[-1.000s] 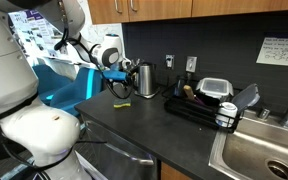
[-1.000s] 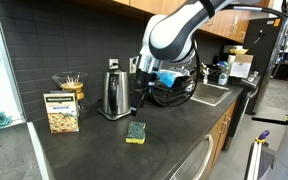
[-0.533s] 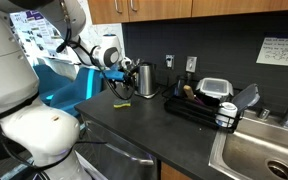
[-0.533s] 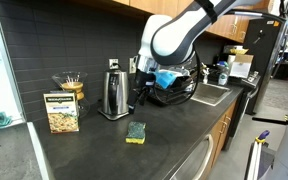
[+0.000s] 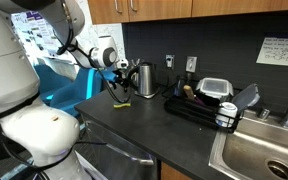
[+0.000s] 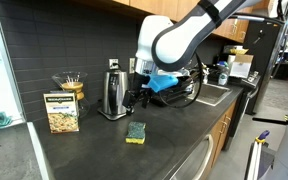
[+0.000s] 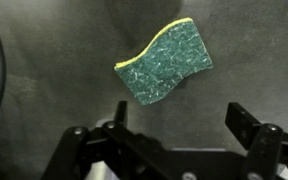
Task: Clean the counter
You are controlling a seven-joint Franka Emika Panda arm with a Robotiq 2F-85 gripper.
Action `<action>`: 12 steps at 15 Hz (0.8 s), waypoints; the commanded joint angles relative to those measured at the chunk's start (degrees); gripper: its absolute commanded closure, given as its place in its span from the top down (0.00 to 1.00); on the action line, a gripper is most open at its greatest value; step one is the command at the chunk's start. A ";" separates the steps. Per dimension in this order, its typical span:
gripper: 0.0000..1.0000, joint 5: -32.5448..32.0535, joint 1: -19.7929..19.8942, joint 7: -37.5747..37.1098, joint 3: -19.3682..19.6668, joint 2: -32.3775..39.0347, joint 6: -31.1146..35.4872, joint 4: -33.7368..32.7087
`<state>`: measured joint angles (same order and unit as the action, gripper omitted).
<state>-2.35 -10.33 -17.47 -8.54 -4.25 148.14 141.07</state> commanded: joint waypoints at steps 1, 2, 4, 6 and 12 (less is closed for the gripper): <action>1.00 -5.10 1.20 -12.80 -1.91 1.36 -1.71 -0.76; 1.00 -6.35 1.22 -16.21 -2.14 1.65 -2.03 -0.78; 1.00 -7.92 0.92 -22.29 -2.47 2.50 -3.33 -1.10; 1.00 -8.24 0.50 -26.56 -2.57 3.38 -4.26 -1.37; 1.00 -7.82 -0.11 -33.31 -2.12 7.43 -3.31 -2.94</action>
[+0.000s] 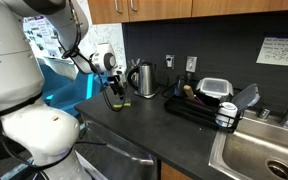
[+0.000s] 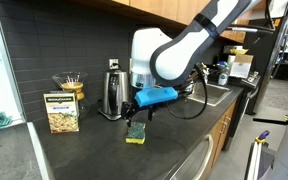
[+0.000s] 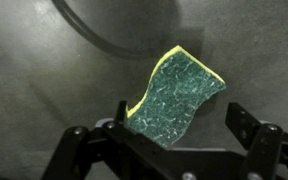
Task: Clean the counter
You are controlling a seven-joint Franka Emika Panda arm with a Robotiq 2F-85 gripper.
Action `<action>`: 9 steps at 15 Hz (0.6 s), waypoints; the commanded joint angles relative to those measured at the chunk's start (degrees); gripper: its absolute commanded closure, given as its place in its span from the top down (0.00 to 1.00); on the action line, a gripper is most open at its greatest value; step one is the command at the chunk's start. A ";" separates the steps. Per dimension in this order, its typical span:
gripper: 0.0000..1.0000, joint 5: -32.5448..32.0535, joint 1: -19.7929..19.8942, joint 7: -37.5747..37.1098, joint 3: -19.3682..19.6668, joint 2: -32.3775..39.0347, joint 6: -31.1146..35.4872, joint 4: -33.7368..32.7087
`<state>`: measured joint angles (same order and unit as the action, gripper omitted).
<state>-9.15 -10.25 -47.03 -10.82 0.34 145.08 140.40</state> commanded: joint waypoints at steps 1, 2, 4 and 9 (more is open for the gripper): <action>1.00 -1.03 -0.29 -4.47 0.34 3.66 -0.25 -2.81; 1.00 -1.13 -0.37 -4.95 0.59 4.59 -0.04 -3.39; 1.00 -0.94 -0.65 -4.91 0.99 6.09 0.74 -4.35; 1.00 -1.09 -1.83 -4.17 2.00 9.67 1.22 -7.05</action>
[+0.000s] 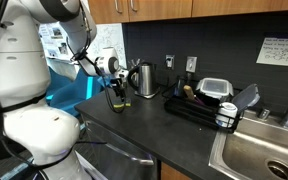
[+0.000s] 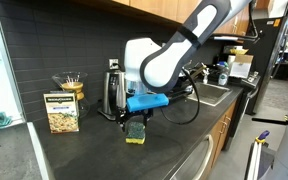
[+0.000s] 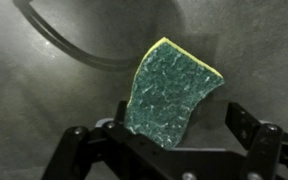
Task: Clean the counter
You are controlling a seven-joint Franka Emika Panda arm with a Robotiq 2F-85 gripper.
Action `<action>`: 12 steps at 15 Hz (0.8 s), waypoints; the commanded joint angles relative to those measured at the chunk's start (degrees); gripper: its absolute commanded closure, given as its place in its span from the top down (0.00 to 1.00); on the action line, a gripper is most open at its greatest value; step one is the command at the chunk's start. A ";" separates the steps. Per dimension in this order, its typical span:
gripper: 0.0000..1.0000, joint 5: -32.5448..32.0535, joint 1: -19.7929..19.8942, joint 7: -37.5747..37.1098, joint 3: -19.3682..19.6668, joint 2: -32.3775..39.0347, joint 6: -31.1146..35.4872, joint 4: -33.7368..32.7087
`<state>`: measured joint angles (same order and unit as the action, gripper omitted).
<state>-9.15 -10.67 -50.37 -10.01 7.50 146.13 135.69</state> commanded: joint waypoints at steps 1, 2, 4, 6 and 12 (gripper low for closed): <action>1.00 -0.92 -1.63 -0.60 1.33 3.11 0.10 -2.80; 1.00 -0.93 -1.88 -0.58 1.53 3.68 0.08 -3.25; 1.00 -0.88 -2.35 -0.38 1.95 4.83 0.18 -4.05; 1.00 -0.81 -2.75 -0.21 2.34 5.76 0.05 -4.86; 0.61 -0.31 -3.54 0.32 3.33 7.19 -0.26 -6.29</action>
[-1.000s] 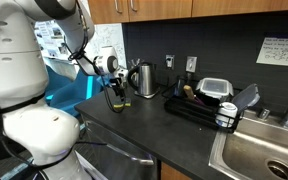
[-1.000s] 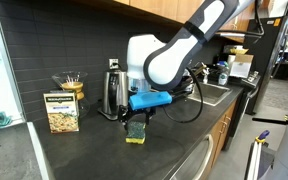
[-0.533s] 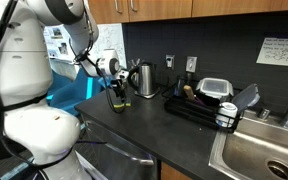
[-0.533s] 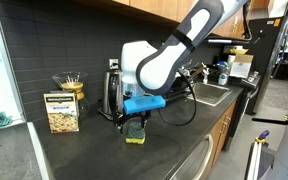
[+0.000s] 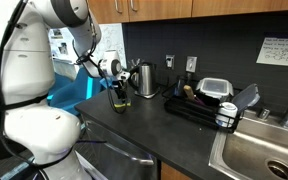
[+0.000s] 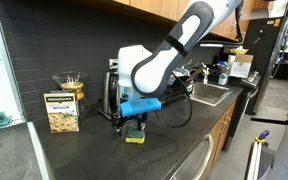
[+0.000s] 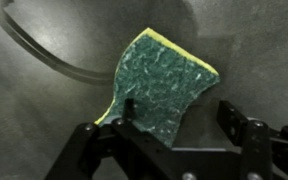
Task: Clean the counter
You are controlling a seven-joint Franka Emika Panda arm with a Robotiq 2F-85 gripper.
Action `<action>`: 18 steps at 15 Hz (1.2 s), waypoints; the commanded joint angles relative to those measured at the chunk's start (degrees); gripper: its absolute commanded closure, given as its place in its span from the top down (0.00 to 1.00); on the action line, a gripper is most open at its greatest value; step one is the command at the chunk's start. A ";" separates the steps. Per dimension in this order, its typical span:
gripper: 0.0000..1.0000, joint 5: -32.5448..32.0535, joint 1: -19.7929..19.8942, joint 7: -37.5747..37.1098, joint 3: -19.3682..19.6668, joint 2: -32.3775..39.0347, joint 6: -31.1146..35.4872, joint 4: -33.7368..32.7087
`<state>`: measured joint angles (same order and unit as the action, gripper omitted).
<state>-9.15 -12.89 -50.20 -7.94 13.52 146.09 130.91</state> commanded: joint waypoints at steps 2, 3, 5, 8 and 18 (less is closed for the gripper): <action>0.54 -0.46 -1.35 0.15 1.50 1.09 -0.32 -1.54; 0.51 -0.48 -1.33 0.13 1.61 1.07 -0.38 -1.58; 0.50 -0.54 -1.30 0.19 1.80 0.96 -0.54 -1.66; 0.48 -0.63 -1.30 0.26 1.88 1.00 -0.58 -1.65; 0.02 -2.78 -0.72 0.77 3.25 0.29 -1.26 -0.65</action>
<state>-10.03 -12.98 -49.92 -6.43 13.43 144.89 130.40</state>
